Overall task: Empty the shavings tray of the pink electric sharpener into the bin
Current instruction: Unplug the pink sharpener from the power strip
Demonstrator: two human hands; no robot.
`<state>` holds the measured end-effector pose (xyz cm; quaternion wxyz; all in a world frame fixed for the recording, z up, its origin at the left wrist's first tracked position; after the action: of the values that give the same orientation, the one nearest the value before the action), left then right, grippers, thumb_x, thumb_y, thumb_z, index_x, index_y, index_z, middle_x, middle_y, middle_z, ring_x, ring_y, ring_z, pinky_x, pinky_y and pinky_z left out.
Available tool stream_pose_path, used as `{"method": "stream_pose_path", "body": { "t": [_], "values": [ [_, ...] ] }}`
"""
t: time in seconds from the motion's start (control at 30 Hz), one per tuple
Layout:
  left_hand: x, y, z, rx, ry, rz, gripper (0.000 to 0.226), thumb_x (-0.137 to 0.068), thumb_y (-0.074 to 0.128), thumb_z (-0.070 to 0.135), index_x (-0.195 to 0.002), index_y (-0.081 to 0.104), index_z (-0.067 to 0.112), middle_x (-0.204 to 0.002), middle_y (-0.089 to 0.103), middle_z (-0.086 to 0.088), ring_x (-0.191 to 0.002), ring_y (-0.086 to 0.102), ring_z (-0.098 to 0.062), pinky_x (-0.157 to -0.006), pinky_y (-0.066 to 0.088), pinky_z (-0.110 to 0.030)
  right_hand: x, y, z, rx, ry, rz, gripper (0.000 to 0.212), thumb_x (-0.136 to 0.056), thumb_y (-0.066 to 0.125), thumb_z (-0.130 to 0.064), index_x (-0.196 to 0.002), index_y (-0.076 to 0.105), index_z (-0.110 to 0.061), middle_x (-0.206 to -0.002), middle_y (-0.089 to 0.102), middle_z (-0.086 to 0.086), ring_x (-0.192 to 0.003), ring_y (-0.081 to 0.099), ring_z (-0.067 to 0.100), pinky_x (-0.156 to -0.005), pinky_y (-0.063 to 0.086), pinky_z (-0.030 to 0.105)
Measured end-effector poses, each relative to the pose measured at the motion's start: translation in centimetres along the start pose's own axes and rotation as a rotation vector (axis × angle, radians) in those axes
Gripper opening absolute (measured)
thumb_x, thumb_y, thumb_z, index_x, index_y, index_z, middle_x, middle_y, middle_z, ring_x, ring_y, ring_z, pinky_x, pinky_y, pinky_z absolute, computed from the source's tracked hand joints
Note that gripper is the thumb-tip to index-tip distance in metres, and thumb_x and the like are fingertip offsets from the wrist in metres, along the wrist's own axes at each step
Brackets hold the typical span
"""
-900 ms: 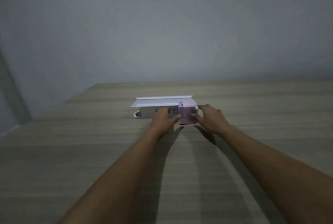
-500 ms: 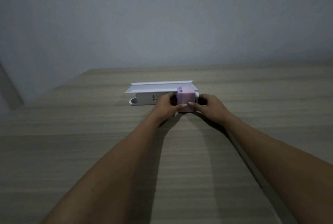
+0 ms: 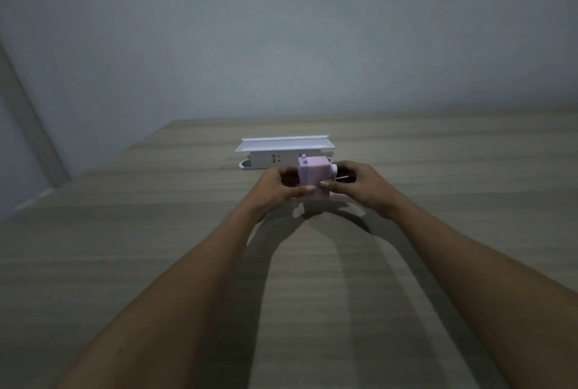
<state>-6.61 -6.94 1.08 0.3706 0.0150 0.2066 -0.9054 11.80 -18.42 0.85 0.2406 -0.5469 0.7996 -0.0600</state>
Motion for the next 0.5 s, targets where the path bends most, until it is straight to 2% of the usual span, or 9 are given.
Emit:
{"method": "stream_pose_path", "body": {
  "t": [0.2,0.3,0.33,0.43,0.5],
  "values": [
    [5.4,0.5,0.5,-0.001,-0.016,0.005,0.052,-0.080,0.082,0.005,-0.127,0.063,-0.002,-0.111,0.071,-0.005,-0.100,0.070,-0.016,-0.073,0.057,-0.011,5.0,1.0,-2.1,0.009,0.020,-0.031,0.043,-0.083,0.080,-0.008,-0.124,0.068,-0.003,-0.117,0.074,0.018,-0.099,0.071,0.021,-0.090,0.059,0.035],
    [7.5,0.7,0.4,-0.007,-0.020,-0.002,0.053,-0.078,0.084,0.006,-0.126,0.064,-0.002,-0.114,0.073,-0.008,-0.102,0.071,-0.019,-0.089,0.059,-0.023,7.0,1.5,-2.6,0.007,0.043,-0.065,0.046,-0.083,0.080,-0.009,-0.127,0.067,-0.007,-0.117,0.074,0.014,-0.103,0.072,0.023,-0.090,0.060,0.033],
    [8.0,0.8,0.3,-0.009,-0.025,-0.004,0.054,-0.077,0.085,0.007,-0.127,0.065,-0.002,-0.115,0.074,-0.008,-0.103,0.072,-0.020,-0.089,0.060,-0.024,7.5,1.7,-2.5,0.005,0.050,-0.067,0.047,-0.083,0.080,-0.010,-0.128,0.066,-0.006,-0.117,0.074,0.014,-0.105,0.072,0.024,-0.089,0.060,0.032],
    [9.4,1.3,-0.1,0.012,-0.033,0.002,0.048,-0.079,0.082,0.001,-0.124,0.066,-0.003,-0.108,0.075,-0.008,-0.088,0.074,-0.010,-0.071,0.057,-0.014,8.6,2.2,-2.2,-0.018,0.075,-0.068,0.048,-0.083,0.081,-0.009,-0.127,0.065,-0.004,-0.117,0.073,0.019,-0.107,0.072,0.031,-0.089,0.061,0.038],
    [9.9,1.8,-0.3,0.037,-0.027,0.010,0.050,-0.079,0.082,0.001,-0.126,0.065,-0.002,-0.110,0.075,-0.009,-0.088,0.075,-0.006,-0.072,0.057,-0.014,9.1,2.4,-1.9,-0.042,0.092,-0.067,0.048,-0.084,0.079,-0.007,-0.128,0.063,-0.002,-0.119,0.071,0.022,-0.106,0.072,0.034,-0.086,0.062,0.037]
  ]
}}
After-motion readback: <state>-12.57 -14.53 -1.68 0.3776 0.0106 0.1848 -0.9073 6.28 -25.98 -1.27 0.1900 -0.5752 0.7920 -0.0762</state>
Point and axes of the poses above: each hand's wrist, its own x-axis away from the middle knuckle, its own y-axis out of the palm, z = x × y, the point moved 1 cm from there along -x, towards the middle knuckle
